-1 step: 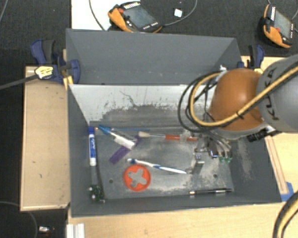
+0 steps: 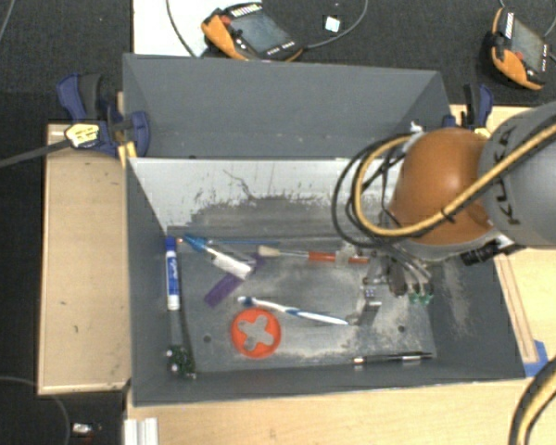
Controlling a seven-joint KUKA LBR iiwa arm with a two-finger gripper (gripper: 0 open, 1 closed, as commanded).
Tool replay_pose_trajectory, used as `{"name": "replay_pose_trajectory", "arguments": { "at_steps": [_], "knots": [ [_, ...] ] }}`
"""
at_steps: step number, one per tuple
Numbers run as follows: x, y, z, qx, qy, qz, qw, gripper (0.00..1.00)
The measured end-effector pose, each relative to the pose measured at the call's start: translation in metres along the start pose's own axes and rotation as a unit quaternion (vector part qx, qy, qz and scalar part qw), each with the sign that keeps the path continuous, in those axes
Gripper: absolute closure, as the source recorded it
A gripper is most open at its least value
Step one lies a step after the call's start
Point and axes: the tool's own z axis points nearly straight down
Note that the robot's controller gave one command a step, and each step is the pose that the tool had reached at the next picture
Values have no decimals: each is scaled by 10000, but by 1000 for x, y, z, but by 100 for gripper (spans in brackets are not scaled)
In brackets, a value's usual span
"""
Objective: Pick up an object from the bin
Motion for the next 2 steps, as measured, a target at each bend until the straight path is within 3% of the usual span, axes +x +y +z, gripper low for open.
{"name": "replay_pose_trajectory", "arguments": {
  "at_steps": [1,2],
  "knots": [
    [6,40,69,-11,13,-1117,9937,0],
    [-13,11,67,7,-20,-1403,9901,0]
  ]
}}
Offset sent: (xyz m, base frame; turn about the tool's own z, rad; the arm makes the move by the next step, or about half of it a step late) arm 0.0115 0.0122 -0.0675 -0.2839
